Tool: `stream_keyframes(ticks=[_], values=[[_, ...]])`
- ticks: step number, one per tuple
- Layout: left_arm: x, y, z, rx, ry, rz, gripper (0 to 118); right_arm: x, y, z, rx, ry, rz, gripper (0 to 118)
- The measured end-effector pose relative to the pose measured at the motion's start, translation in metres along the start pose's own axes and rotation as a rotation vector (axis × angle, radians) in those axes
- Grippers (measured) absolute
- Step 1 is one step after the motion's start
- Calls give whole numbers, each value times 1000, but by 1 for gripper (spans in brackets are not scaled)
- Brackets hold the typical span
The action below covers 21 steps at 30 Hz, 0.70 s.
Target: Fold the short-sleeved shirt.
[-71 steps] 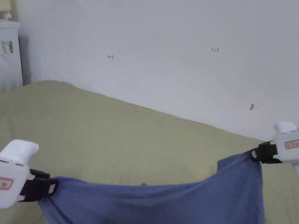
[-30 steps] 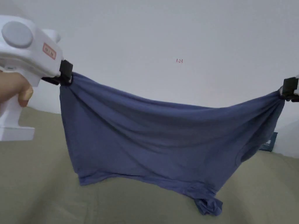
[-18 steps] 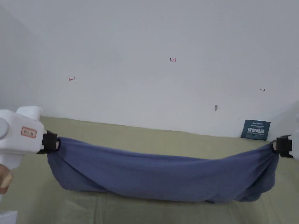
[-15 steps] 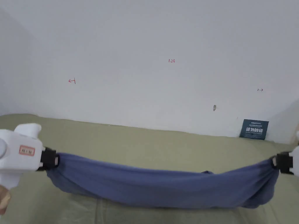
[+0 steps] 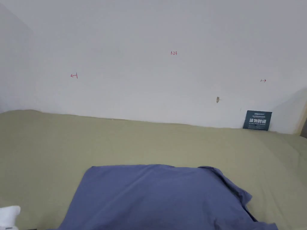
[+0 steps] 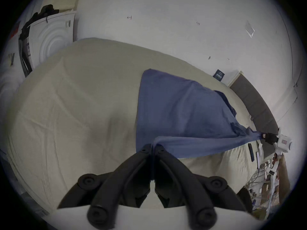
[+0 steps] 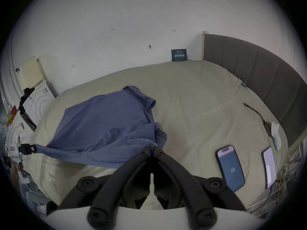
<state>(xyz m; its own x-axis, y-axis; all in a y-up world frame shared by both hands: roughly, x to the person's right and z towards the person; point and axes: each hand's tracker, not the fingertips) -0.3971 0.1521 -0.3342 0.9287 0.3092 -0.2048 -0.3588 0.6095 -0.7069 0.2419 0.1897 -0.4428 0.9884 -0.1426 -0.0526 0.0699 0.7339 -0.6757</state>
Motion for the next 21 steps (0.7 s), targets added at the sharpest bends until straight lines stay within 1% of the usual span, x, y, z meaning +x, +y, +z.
stream_keyframes(ticks=[3, 6, 7, 8, 11, 17, 21], values=[[-5, -22, 7, 8, -9, -25, 3, 7, -28, 7, -53, 10, -16, 2], [-7, -38, 17, 26, -24, -34, 3, 9, -50, 15, -66, -7, -1, 2], [-7, -44, 20, 29, -25, -34, 3, 16, -57, 16, -67, -10, -16, 2], [-7, -49, 23, 31, -20, -35, 3, 21, -64, 19, -64, -8, -49, 2], [-11, -65, 30, 3, -14, -50, 3, 27, -81, 32, -79, -11, -72, 2], [-18, -102, 46, -37, -18, -94, 3, 37, -112, 56, -120, -12, -88, 2], [-20, -125, 50, -64, -6, -112, 3, 42, -129, 62, -158, -38, -64, 2]])
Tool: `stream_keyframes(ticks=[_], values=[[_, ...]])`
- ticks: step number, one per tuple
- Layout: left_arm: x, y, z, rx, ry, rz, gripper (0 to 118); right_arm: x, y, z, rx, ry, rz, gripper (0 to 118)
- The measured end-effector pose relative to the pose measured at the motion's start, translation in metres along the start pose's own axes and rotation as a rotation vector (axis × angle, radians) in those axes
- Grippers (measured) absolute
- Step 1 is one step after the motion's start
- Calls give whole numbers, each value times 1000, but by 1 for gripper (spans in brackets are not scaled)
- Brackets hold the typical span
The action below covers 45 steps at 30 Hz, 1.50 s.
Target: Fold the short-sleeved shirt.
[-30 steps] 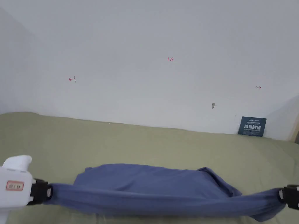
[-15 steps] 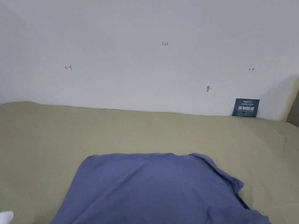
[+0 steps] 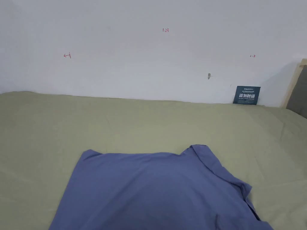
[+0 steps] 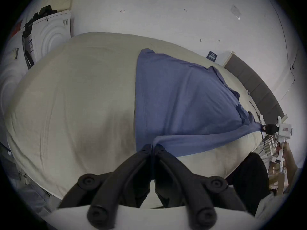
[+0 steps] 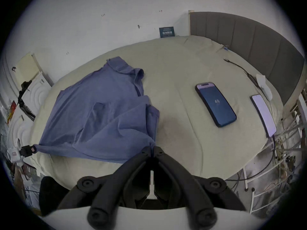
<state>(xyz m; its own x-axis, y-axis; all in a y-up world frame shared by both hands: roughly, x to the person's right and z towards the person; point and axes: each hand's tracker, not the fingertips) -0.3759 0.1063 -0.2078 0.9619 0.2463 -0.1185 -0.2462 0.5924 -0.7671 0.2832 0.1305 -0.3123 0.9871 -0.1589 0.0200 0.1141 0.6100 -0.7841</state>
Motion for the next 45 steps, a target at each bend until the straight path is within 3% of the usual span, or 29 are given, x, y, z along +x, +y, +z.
stream_keyframes(ticks=[7, 8, 9, 10, 11, 12, 13, 18, 19, 20, 21, 22, 23, 25, 30, 37, 38, 39, 40, 41, 42, 45], values=[[-13, -22, -20, -49, 6, 67, 6, 6, -19, -26, -109, -17, 3, 2], [-13, -22, -20, -45, 27, 93, 20, 7, -18, -28, -118, -4, -1, 2], [-14, -21, -20, -52, 43, 116, 41, 7, -16, -30, -130, 6, -1, 4], [-13, -19, -15, -50, 38, 136, 73, 5, -14, -28, -143, 5, 1, 20], [-9, -19, -9, -37, 47, 143, 91, 2, -12, -24, -142, -12, 10, 52], [-6, -18, -5, -37, 54, 145, 100, 0, -10, -22, -146, -24, 33, 87], [-1, -15, 3, -35, 63, 137, 101, -4, -10, -17, -132, -26, 58, 106], [16, -15, 15, -35, 142, 12, 100, -27, -10, -1, -91, -1, 131, 101], [30, -17, 19, -27, 152, -1, 93, -31, -11, 0, -116, 6, 137, 95], [35, -20, 21, -24, 142, -4, 79, -35, -12, -1, -163, 19, 153, 78], [37, -22, 21, -25, 138, -4, 55, -41, -13, -1, -192, 7, 175, 48], [38, -22, 19, -25, 142, 3, 11, -44, -16, -4, -217, 2, 211, 0], [40, -24, 16, -41, 149, 26, 1, -48, -18, -7, -231, -25, 250, 0], [39, -29, 11, -58, 167, 55, 0, -55, -27, -9, -203, -70, 283, 0], [35, -39, 12, -67, 169, 71, 0, -49, -32, -10, -206, -9, 198, 0], [31, -40, 23, -51, 171, 49, 0, -38, -30, -7, -203, -25, 190, 0], [31, -40, 24, -34, 175, 52, 7, -38, -28, -5, -202, -20, 185, 0], [31, -39, 27, -11, 168, 54, 24, -37, -27, -4, -199, -17, 180, 0], [31, -37, 27, 5, 160, 56, 69, -37, -26, -4, -198, -13, 179, 0], [31, -35, 24, 11, 142, 70, 99, -36, -26, -5, -196, -11, 178, 0], [31, -33, 21, 20, 117, 75, 110, -36, -23, -5, -191, -13, 174, 0], [32, -24, 3, 13, 102, 57, 109, -32, -18, -7, -185, -11, 153, 0]])
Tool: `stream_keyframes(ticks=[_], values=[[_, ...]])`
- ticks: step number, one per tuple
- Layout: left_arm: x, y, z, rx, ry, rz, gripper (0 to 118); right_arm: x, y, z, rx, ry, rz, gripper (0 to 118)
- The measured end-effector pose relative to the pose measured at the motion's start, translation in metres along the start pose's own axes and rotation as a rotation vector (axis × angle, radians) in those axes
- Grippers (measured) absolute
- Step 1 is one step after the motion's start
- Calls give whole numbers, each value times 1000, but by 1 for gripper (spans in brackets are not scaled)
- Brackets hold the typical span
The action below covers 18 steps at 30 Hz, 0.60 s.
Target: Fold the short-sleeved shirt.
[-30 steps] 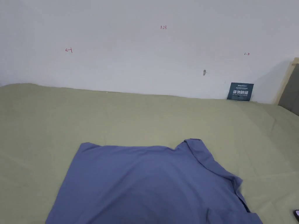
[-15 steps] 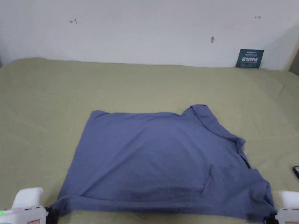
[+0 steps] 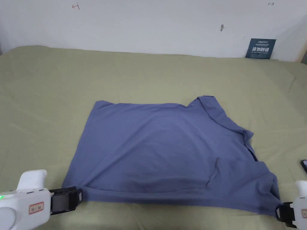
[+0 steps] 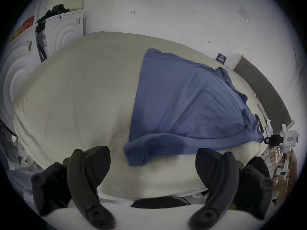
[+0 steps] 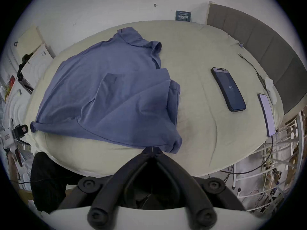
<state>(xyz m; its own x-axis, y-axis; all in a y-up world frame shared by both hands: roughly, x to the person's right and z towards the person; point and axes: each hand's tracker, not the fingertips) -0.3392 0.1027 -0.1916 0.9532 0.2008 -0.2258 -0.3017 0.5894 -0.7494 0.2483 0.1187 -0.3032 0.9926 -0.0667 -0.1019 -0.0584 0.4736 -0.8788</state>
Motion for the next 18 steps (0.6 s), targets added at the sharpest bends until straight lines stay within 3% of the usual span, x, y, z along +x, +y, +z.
stream_keyframes(ticks=[2, 3, 5, 6, 7, 9, 10, 14, 15, 17, 18], values=[[4, 4, -14, -29, 62, -44, 103, 1, 3, -1, 7, 9, -3, 0], [5, 6, -20, -27, 71, -59, 90, 1, 5, -2, 14, 22, 1, 0], [7, 8, -24, -35, 83, -52, 17, 3, 9, -5, 14, 30, 3, 0], [4, 7, -27, -32, 82, -41, 6, 5, 11, -7, 19, 29, 0, 4], [3, 6, -28, -36, 78, -34, 6, 6, 11, -9, 29, 26, 4, 28], [3, 6, -27, -42, 45, -12, 6, 9, 15, -14, 25, 14, 7, 92], [1, 4, -28, -43, 48, -14, 6, 10, 16, -18, 10, 13, 6, 103], [2, 4, -22, -32, 41, -35, 6, 14, 14, -33, 19, 19, 36, 98], [1, 4, -22, -34, 41, -40, 6, 14, 14, -39, 3, 15, 62, 89], [0, 6, -22, -34, 44, -51, 6, 11, 13, -43, -44, 17, 102, 22], [-2, 5, -22, -38, 42, -53, 6, 9, 12, -42, -43, 29, 102, 7]])
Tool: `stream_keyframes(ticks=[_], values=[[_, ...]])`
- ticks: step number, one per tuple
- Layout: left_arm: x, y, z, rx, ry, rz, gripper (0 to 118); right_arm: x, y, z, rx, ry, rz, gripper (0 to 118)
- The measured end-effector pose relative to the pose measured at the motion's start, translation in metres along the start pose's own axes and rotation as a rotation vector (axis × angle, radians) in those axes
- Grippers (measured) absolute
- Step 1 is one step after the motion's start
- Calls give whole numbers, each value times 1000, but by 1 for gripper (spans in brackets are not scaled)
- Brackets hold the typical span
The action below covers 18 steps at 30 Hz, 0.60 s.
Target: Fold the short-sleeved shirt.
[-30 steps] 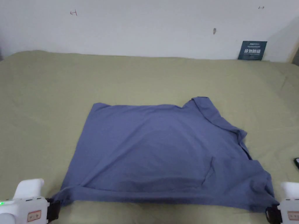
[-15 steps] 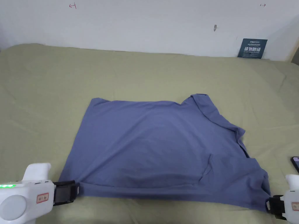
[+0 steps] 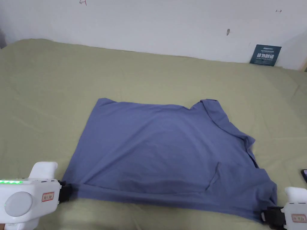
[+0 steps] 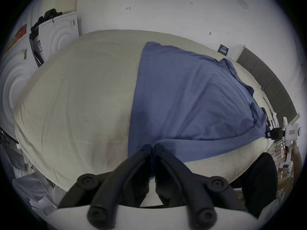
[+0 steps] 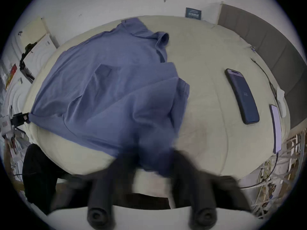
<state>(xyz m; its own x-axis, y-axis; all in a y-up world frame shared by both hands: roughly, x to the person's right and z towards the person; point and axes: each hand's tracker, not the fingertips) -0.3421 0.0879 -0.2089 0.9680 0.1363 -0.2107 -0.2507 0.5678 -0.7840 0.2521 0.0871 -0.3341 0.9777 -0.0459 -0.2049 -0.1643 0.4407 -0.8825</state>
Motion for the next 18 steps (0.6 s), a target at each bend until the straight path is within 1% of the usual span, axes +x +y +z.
stream_keyframes(ticks=[2, 3, 6, 9, 10, 13, 16, 18], values=[[-3, 0, 4, 2, -7, 8, 6, -5, -2, 10, 80, 18, -16, 7], [-4, 0, 8, 18, -9, 12, 6, -8, -3, 17, 100, -8, -4, 7], [-6, 5, 18, 44, -23, 38, 6, -13, 4, 36, 176, -19, 19, 7], [-4, 21, 28, 71, -38, 37, 6, -15, 22, 54, 216, -7, 12, 7], [-3, 27, 30, 85, -34, 32, 6, -15, 31, 58, 215, -2, 9, 7], [-1, 63, 29, 82, -39, 29, 6, -14, 65, 60, 206, 14, -38, 7], [1, 103, 13, 54, -41, 5, 6, -13, 103, 43, 194, 5, -6, 7], [2, 128, -5, 45, -33, 4, 6, -13, 129, 25, 176, 3, -10, 7]])
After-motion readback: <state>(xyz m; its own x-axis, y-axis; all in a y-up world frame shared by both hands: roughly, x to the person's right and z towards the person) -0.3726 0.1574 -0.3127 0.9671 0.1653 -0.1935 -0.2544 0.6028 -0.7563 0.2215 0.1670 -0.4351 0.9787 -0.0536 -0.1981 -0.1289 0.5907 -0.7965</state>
